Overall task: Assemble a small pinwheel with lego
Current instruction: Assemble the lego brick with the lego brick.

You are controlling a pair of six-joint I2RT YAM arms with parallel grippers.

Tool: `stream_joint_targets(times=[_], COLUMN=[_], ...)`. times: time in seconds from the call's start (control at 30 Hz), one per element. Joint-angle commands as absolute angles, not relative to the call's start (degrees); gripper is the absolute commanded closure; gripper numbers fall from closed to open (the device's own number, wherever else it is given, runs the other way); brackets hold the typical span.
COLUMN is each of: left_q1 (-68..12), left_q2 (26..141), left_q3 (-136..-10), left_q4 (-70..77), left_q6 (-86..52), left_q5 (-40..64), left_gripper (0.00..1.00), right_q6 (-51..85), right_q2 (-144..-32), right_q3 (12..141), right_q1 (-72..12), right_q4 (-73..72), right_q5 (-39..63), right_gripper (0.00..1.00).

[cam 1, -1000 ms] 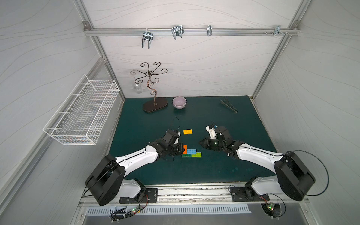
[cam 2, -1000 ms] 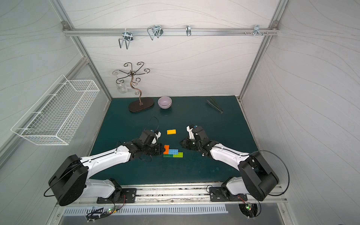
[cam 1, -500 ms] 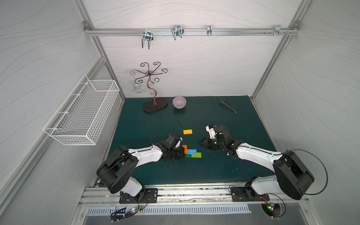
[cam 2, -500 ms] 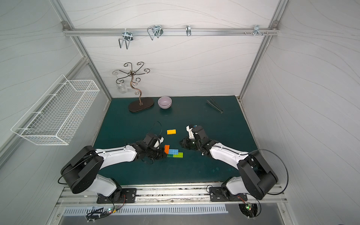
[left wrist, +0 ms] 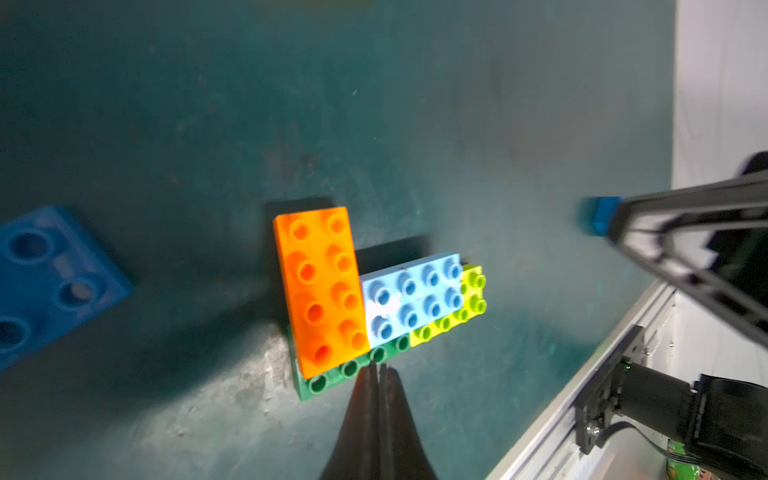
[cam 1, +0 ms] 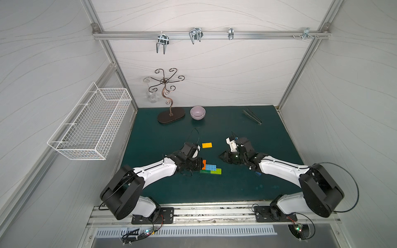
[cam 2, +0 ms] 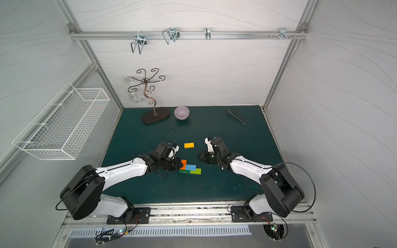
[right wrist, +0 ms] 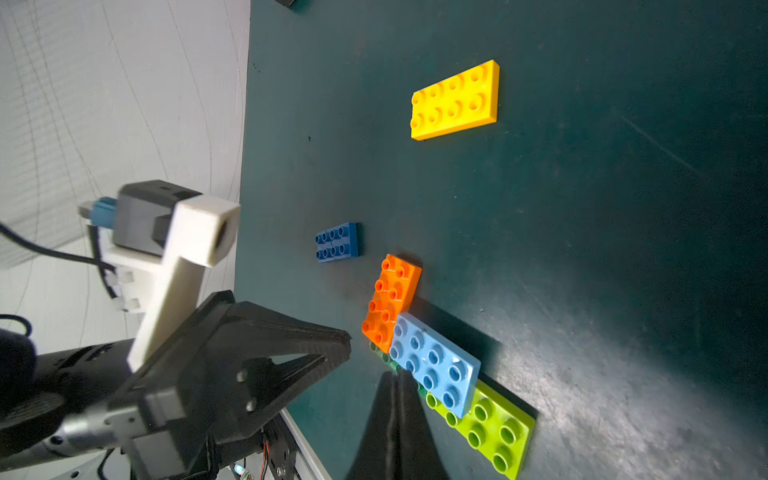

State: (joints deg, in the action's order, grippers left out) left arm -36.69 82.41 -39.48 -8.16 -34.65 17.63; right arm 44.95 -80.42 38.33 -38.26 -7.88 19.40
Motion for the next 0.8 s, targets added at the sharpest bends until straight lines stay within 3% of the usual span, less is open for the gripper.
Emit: stream_joint_targets(times=[0.0, 0.2, 0.47, 0.63, 0.77], left_q1=[-36.5, -36.5, -35.7, -34.2, -31.3], left_q2=[84.3, 91.2, 84.5, 77.4, 78.2], left_q3=[-41.1, -38.8, -43.1, -52.8, -56.1], left_q4=[-6.0, -3.6, -10.2, -24.7, -30.7], left_q6=[-33.3, -33.5, -32.8, -29.3, -12.9], left_q5=[18.8, 18.8, 16.6, 5.5, -2.7], left_gripper=[1.00, 1.00, 1.00, 0.65, 0.66], right_q6=[44.0, 44.2, 43.0, 40.8, 36.1], right_q2=[-80.5, -80.7, -80.0, -77.6, -74.5], right_q3=[39.7, 39.4, 40.8, 42.9, 44.7], right_q1=[-38.1, -38.0, -37.9, -37.9, -38.0], right_q4=[-7.3, -7.4, -5.3, -0.2, 8.0], right_q5=[19.5, 19.7, 20.3, 20.7, 18.7], right_gripper=[1.00, 1.00, 1.00, 1.00, 1.00])
